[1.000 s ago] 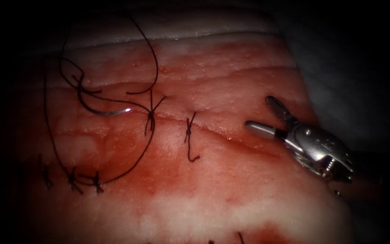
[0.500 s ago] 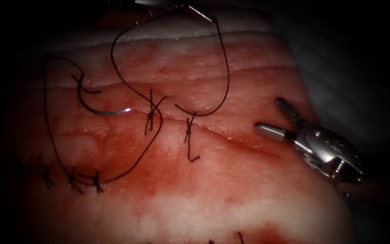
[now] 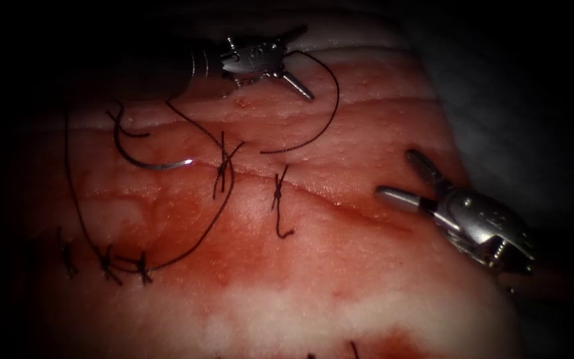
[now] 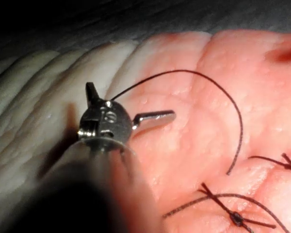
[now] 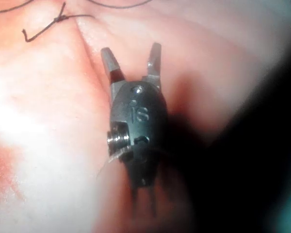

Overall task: Wound Closure
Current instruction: Set the suture down onto the skin with the left end-effector, then pick up the remaining suture tail with the left gripper.

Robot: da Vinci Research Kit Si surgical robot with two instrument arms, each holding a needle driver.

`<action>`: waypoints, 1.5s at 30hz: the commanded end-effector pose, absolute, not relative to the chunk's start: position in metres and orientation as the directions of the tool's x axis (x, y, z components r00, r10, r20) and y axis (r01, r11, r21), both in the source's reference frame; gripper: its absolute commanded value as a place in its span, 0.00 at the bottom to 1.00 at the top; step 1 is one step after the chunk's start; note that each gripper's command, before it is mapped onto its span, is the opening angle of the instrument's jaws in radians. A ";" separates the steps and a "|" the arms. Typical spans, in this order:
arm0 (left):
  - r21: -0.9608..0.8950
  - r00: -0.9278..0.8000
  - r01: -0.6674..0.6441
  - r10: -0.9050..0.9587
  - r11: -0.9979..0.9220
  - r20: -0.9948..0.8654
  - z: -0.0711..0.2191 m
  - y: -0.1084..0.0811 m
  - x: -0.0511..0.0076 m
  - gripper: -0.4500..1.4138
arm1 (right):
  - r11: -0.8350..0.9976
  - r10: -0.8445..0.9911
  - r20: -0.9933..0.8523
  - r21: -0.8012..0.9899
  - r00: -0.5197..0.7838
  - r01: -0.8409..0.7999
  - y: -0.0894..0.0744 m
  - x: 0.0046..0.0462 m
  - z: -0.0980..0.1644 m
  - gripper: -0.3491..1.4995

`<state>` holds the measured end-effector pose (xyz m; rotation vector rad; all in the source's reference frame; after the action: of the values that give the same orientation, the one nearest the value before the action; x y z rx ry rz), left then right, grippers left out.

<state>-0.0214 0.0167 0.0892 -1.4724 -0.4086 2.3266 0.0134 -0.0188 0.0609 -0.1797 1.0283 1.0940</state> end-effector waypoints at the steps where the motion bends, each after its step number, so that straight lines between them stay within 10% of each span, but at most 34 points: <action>1: -0.427 -0.391 -0.144 0.447 -0.893 -0.804 0.090 0.017 -0.0215 0.82 | 0.496 0.648 -0.758 0.345 0.076 -0.797 -0.019 0.0143 0.062 0.72; 31: -0.459 -0.224 -0.105 0.470 -0.882 -0.854 0.068 0.018 -0.0164 0.85 | 0.540 0.653 -0.750 0.371 0.099 -0.755 -0.019 0.0145 0.060 0.82; 45: -0.351 -0.432 -0.107 0.362 -0.930 -0.826 0.060 0.001 -0.0161 0.64 | 0.658 0.613 -0.779 0.411 0.132 -0.630 -0.020 0.0170 0.058 0.78</action>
<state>-0.0155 0.0006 0.0597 -1.4829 -0.3616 2.4194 0.0160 -0.0195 0.0573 -0.0203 1.1147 0.9046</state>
